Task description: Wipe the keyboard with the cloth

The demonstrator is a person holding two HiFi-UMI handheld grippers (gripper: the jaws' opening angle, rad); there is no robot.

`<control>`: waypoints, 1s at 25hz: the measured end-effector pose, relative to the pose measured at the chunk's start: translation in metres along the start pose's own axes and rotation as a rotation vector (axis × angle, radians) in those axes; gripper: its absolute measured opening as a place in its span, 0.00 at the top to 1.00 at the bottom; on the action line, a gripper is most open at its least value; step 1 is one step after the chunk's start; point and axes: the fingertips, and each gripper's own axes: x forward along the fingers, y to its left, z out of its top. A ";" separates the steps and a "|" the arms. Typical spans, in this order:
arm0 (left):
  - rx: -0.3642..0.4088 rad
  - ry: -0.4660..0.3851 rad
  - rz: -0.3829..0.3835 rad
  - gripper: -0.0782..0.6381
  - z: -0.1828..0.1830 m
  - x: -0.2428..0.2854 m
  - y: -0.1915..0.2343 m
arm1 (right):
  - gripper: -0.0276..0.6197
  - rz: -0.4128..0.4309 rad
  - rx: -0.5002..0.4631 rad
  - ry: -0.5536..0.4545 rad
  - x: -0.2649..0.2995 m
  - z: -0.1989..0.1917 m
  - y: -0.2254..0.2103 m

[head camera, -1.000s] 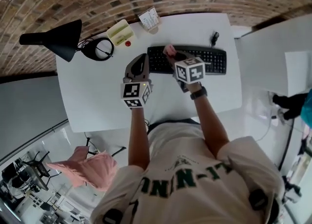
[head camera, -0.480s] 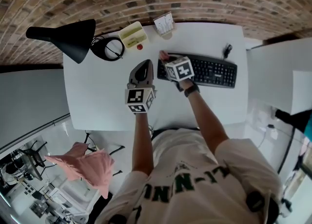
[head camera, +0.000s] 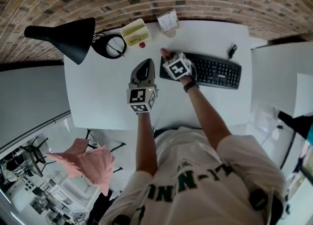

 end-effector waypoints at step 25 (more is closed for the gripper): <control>0.034 0.061 -0.081 0.89 -0.021 0.029 -0.042 | 0.91 0.005 -0.079 -0.047 -0.022 -0.016 -0.025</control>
